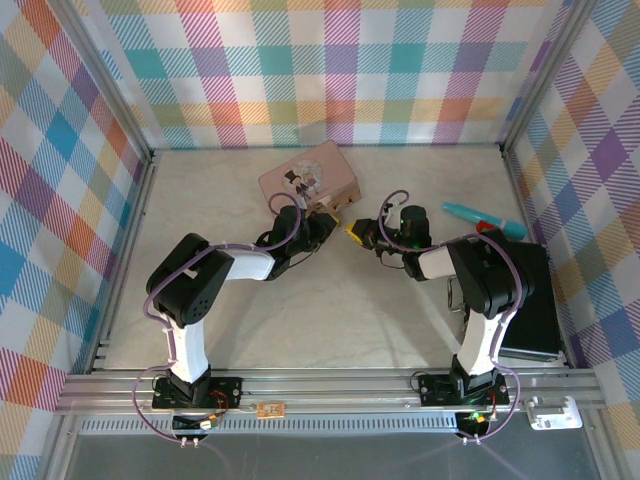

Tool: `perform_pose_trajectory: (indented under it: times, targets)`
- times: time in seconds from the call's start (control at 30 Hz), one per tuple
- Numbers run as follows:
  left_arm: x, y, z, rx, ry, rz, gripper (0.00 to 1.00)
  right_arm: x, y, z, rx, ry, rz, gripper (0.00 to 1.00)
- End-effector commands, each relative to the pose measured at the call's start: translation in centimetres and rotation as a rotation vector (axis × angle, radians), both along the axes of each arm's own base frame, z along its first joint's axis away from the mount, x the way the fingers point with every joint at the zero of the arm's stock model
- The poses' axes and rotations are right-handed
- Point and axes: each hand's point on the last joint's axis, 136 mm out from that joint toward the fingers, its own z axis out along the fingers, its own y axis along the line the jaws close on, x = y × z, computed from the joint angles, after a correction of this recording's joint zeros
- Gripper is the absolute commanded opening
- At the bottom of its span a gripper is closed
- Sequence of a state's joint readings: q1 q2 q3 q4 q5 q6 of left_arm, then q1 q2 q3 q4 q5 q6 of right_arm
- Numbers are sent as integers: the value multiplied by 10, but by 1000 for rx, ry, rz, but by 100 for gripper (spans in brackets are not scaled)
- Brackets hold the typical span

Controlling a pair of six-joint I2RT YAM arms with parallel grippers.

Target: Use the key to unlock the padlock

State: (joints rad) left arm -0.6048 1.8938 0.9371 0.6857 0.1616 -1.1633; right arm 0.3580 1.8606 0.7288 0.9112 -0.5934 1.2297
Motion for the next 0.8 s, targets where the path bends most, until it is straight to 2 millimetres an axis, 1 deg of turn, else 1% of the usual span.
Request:
perform_pose_trajectory:
  times: [0.0,0.17,0.23,0.33,0.43,0.5,0.6,0.77]
  targets:
    - [-15,-26,64,-121,-131,-88,0,6,7,4,6,16,-30,0]
    - [-17,-27,66,-128,-131,-92,0,8,2,-6,-24,48,-62,0]
    - [-17,-25,64,-122,-126,-84,0,10,1,-6,-19,43,-63,0]
    - [-16,-20,57,-88,-116,-65,0,11,-4,-7,-25,38,-60,0]
    - [-10,-11,46,-12,-103,-14,0,9,-10,-11,-43,42,-48,0]
    - [-3,-9,44,4,-107,15,0,5,-11,-15,-49,55,-35,0]
    - [4,-17,45,-41,-111,8,0,3,-10,-17,-35,62,-24,0]
    - [2,-25,42,-87,-94,-12,0,9,-9,-15,-8,59,-46,0]
